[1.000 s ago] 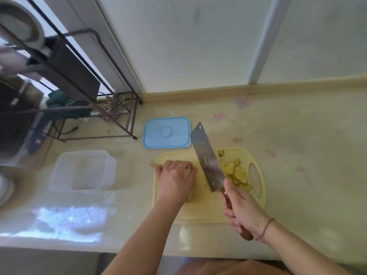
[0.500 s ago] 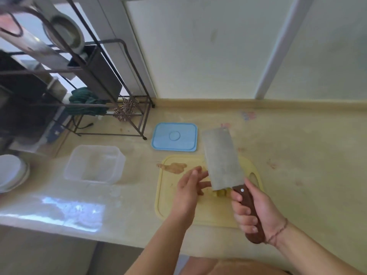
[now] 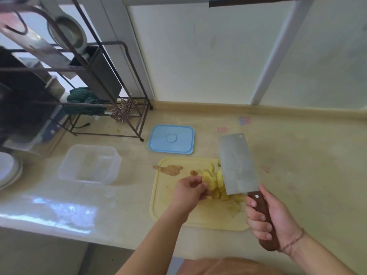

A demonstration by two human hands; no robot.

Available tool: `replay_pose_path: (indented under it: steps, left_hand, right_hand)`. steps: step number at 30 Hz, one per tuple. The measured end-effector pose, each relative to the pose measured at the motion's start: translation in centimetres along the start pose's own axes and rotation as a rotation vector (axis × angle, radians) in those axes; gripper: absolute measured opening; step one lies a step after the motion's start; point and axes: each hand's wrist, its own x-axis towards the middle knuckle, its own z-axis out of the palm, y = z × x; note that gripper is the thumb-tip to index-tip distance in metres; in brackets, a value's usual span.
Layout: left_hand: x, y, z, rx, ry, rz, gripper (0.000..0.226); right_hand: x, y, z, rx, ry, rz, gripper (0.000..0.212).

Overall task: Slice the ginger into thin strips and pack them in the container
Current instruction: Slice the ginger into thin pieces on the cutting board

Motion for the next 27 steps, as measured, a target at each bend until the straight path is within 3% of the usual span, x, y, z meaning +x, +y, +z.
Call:
replay_pose_path:
  steps: [9, 13, 17, 22, 24, 27]
  left_hand:
    - [3.4, 1.6, -0.3, 1.102, 0.023, 0.357, 0.035]
    - [4.8, 1.1, -5.2, 1.007, 0.192, 0.633, 0.019]
    - [7.2, 0.8, -8.3, 1.137, 0.0, 0.757, 0.034]
    - [8.0, 1.1, -6.2, 1.263, -0.098, 0.849, 0.021]
    - [8.2, 0.6, -5.9, 1.265, -0.046, 0.902, 0.013]
    - [9.0, -0.5, -6.7, 1.22, 0.154, 0.963, 0.014]
  right_hand:
    - [-2.0, 0.6, 0.3, -0.092, 0.176, -0.054, 0.06]
    - [-2.7, 0.9, 0.7, -0.177, 0.324, -0.068, 0.057]
    - [-3.0, 2.1, 0.9, -0.258, 0.383, -0.067, 0.058]
    - [-2.7, 3.6, 1.3, -0.271, 0.409, -0.043, 0.057]
    - [-2.6, 4.1, 1.4, -0.276, 0.415, -0.043, 0.057]
    - [-2.4, 4.8, 1.8, -0.337, 0.439, -0.052, 0.059]
